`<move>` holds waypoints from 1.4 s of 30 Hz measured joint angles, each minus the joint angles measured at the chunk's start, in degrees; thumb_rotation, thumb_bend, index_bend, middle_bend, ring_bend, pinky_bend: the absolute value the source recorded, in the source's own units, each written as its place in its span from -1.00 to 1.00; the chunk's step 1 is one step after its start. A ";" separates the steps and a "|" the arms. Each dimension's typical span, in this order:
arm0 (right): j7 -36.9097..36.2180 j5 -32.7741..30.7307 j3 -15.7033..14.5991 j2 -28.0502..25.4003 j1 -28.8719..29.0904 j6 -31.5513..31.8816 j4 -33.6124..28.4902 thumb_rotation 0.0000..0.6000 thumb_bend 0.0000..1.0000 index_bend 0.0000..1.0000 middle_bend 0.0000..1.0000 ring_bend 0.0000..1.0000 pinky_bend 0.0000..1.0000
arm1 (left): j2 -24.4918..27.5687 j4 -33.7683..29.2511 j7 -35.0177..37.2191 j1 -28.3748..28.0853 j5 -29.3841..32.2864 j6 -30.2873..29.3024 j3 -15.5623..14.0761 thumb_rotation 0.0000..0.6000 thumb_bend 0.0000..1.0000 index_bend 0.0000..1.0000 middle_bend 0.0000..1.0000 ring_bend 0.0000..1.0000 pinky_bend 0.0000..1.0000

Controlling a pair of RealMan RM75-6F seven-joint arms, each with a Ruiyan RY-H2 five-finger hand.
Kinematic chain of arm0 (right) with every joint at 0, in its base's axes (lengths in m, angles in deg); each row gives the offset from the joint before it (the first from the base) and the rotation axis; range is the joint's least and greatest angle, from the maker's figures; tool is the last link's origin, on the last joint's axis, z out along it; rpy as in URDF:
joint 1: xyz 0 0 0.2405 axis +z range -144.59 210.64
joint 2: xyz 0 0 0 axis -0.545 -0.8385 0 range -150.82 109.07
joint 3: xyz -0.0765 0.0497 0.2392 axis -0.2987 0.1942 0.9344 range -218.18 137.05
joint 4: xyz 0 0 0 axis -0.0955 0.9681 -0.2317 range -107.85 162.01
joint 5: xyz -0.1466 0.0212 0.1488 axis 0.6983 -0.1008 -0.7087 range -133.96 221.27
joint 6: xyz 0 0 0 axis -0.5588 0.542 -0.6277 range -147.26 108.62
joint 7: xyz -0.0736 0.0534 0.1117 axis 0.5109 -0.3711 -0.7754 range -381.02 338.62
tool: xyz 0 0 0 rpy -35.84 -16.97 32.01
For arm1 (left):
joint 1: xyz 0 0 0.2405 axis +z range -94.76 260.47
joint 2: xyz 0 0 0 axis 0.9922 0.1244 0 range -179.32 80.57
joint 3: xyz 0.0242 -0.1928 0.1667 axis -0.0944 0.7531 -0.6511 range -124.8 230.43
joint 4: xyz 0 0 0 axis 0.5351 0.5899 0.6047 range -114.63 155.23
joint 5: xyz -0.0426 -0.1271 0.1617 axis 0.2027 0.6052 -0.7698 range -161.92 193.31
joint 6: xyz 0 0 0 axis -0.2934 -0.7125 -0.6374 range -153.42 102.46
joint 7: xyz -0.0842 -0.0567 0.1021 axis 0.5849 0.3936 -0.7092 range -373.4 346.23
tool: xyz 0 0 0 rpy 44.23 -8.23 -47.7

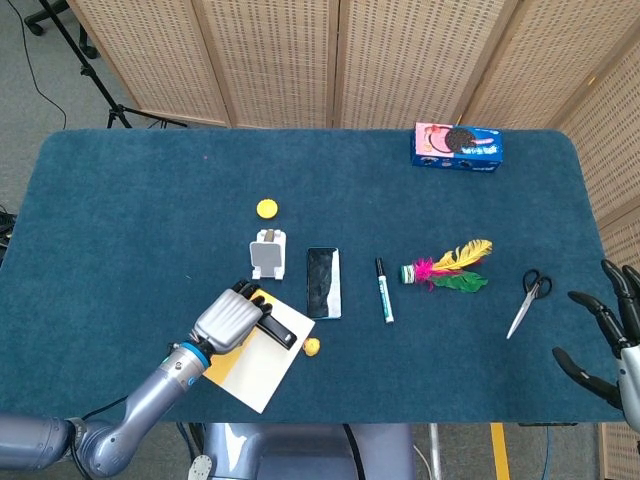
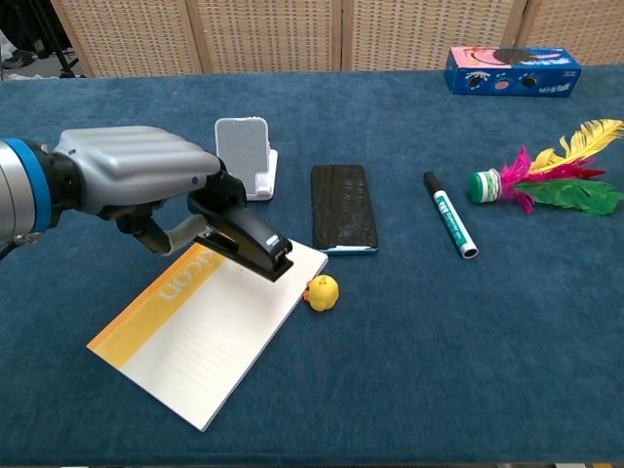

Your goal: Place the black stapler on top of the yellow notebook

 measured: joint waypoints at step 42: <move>-0.54 1.11 0.93 1.01 -0.29 2.13 0.67 1.00 -0.58 -0.49 -0.96 -0.98 -1.00 | 5.13 -4.15 -8.20 -5.62 9.67 0.47 -7.36 1.00 -0.31 -1.00 -1.00 -1.00 -1.00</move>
